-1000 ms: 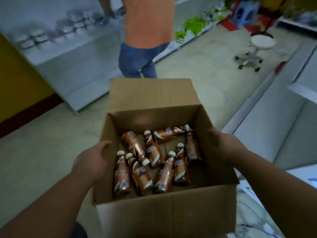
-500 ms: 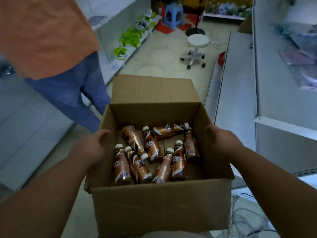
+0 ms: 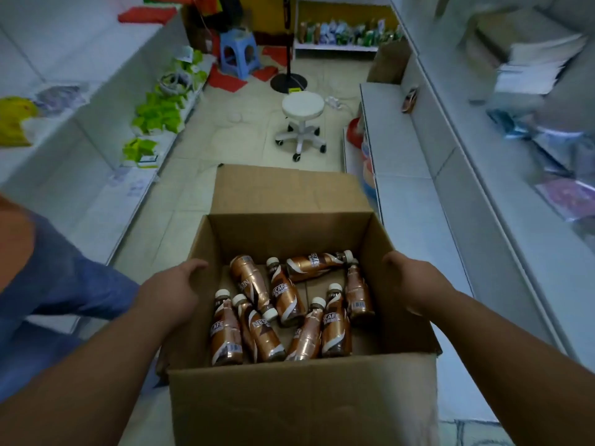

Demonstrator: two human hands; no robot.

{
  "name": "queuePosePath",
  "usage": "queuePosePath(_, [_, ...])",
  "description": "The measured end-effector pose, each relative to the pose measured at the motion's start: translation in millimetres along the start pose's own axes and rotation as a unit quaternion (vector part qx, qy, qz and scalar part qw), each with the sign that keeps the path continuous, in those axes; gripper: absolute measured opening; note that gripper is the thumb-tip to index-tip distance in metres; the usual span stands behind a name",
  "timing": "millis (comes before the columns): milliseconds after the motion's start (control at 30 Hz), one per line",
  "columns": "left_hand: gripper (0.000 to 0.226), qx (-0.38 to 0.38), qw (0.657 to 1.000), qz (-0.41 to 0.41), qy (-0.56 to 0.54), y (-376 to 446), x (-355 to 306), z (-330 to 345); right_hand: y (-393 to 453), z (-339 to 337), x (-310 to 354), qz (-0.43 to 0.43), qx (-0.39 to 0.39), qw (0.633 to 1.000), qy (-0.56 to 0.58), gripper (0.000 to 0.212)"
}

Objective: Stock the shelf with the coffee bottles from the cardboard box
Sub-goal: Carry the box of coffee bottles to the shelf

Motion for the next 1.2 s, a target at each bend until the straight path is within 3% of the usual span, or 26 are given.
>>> queuePosePath(300, [0.065,-0.013,0.998,0.046,0.036,219,-79,-57,195,-59,11,0.048,-0.02,0.998,0.029,0.064])
queuePosePath(700, [0.066,-0.011,0.999,0.027,0.028,494,-162,-136,485,-170,50,0.046,-0.018,0.999,0.023,0.067])
queuePosePath(967, [0.063,0.001,0.995,0.093,0.046,723,-221,-183,661,-214,81,0.111,-0.015,0.991,0.075,0.064])
queuePosePath(1200, [0.063,0.02,0.983,0.158,0.091,889,-319,-217,780,-249,72,0.168,-0.042,0.98,0.099,0.065])
Point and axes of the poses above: each hand's wrist, its own y-axis towards the middle knuckle, its own z-axis out of the palm, x = y × z, the point moved 5 cm from there along y, towards the middle knuckle, and after that the axes turned 1 degree about x, right-handed, at the moved point
